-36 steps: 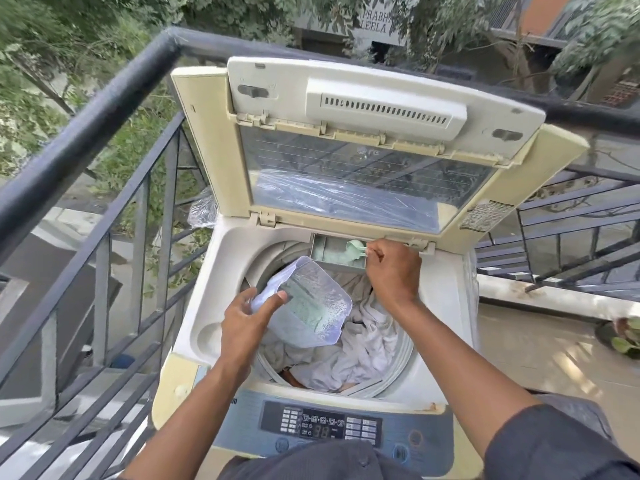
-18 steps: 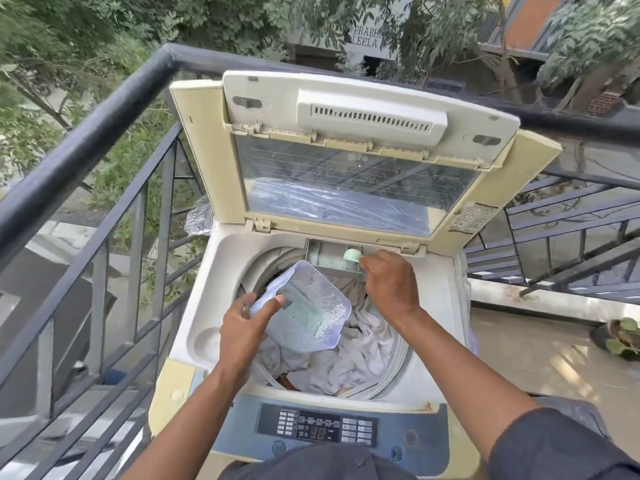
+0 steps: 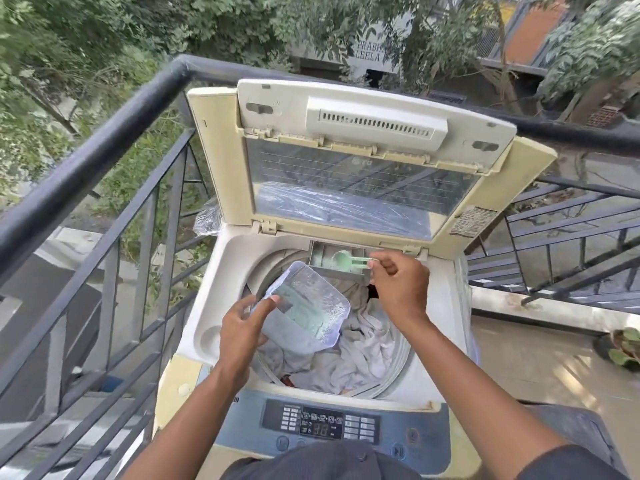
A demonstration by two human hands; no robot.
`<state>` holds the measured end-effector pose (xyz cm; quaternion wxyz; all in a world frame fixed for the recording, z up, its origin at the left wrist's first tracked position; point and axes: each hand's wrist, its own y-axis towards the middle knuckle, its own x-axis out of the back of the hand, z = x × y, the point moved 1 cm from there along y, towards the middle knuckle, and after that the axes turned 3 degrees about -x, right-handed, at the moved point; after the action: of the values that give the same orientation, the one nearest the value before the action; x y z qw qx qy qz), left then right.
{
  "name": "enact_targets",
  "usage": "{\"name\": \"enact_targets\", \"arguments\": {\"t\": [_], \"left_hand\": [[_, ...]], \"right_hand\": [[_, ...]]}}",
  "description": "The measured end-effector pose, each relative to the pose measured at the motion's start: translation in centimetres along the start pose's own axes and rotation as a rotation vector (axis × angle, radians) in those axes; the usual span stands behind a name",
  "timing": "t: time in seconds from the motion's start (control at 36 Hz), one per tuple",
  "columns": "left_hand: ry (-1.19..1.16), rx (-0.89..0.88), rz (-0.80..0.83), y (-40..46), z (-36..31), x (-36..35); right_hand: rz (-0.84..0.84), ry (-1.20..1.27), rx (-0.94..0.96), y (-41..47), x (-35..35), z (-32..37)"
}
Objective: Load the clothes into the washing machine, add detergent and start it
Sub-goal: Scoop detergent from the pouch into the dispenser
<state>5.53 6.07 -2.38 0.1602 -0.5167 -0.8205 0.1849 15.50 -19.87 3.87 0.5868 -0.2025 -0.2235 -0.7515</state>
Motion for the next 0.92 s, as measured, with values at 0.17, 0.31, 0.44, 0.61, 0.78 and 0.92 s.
{"name": "enact_targets", "arguments": {"t": [0.17, 0.31, 0.44, 0.61, 0.78, 0.92], "left_hand": [[-0.005, 0.001, 0.093, -0.7, -0.8, -0.5], [-0.019, -0.017, 0.164, -2.1, -1.3, -1.4], [-0.069, -0.009, 0.192, -2.9, -1.6, -1.8], [-0.042, -0.029, 0.224, -2.6, -1.8, -1.2], [-0.041, -0.016, 0.248, -2.2, -2.0, -0.8], [-0.120, 0.012, 0.262, -2.6, -2.2, -0.6]], "right_hand": [[0.247, 0.140, -0.143, -1.9, -0.1, 1.0], [0.350, -0.031, -0.137, -4.6, -2.1, 0.9], [0.445, 0.033, -0.195, -6.7, -3.2, 1.8], [0.435, -0.079, -0.094, -6.9, -2.3, 2.2], [0.162, -0.172, 0.084, -6.9, -0.3, 2.5], [0.022, -0.127, -0.021, -7.9, 1.1, 2.0]]}}
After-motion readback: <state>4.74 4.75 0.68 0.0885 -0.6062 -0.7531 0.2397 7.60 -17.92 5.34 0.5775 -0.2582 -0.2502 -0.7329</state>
